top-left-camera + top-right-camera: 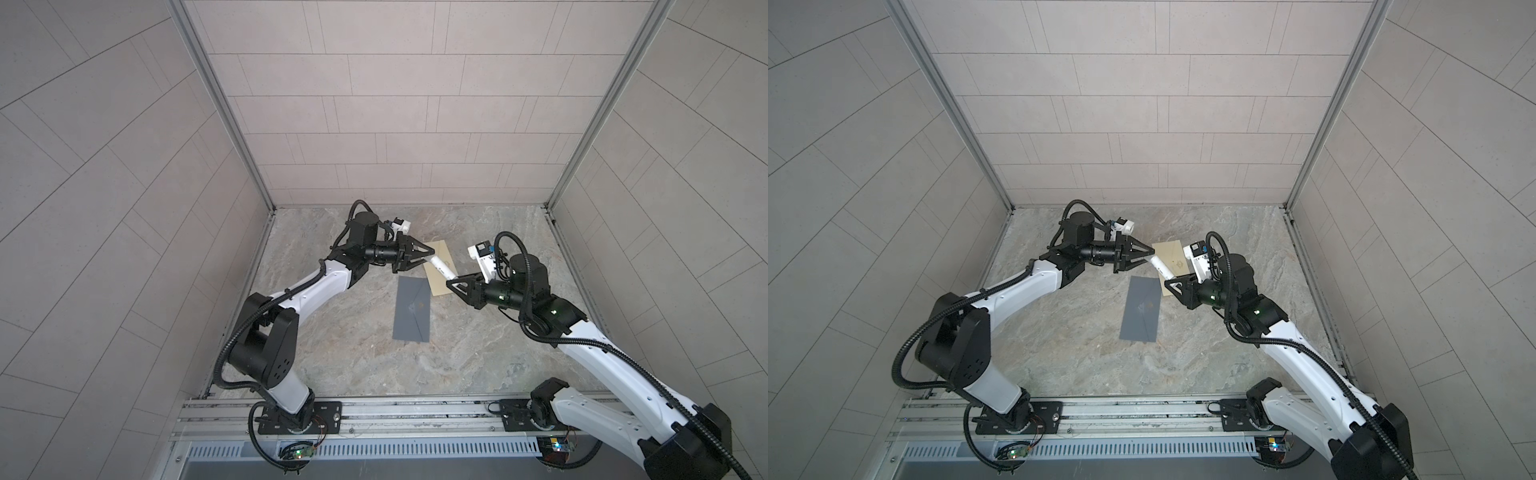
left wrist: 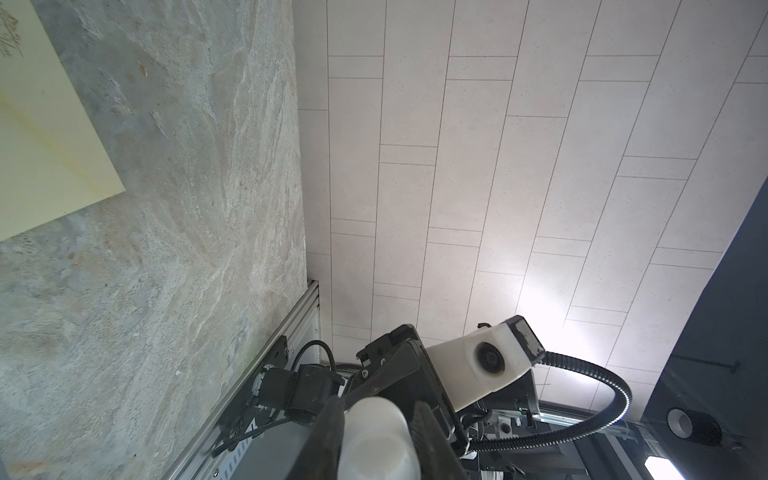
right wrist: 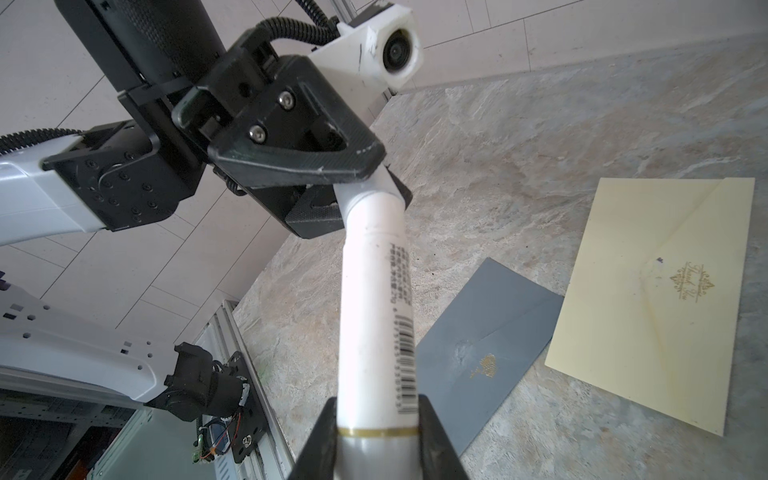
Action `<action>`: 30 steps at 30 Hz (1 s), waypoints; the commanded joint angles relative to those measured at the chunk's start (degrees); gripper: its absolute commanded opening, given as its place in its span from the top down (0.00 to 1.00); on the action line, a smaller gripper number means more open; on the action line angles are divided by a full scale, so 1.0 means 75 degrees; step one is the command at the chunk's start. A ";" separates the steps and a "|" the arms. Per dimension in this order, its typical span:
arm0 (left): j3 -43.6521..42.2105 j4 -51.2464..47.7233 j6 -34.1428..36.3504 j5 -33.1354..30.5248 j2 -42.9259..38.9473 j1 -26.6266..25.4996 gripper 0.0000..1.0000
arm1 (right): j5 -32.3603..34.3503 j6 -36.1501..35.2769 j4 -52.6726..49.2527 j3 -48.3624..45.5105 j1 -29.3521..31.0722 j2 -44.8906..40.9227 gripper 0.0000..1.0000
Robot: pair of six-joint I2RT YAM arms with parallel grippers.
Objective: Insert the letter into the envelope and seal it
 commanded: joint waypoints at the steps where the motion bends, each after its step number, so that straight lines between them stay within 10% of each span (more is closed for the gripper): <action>1: -0.0028 0.0211 0.0022 0.0189 -0.0217 -0.0041 0.73 | -0.0107 -0.0017 0.0279 -0.0029 0.0077 -0.0075 1.00; 30: 0.0426 -0.2549 0.2436 0.0191 -0.0322 -0.0549 0.70 | -0.0028 -0.0872 -0.0833 0.1170 0.0092 0.0860 1.00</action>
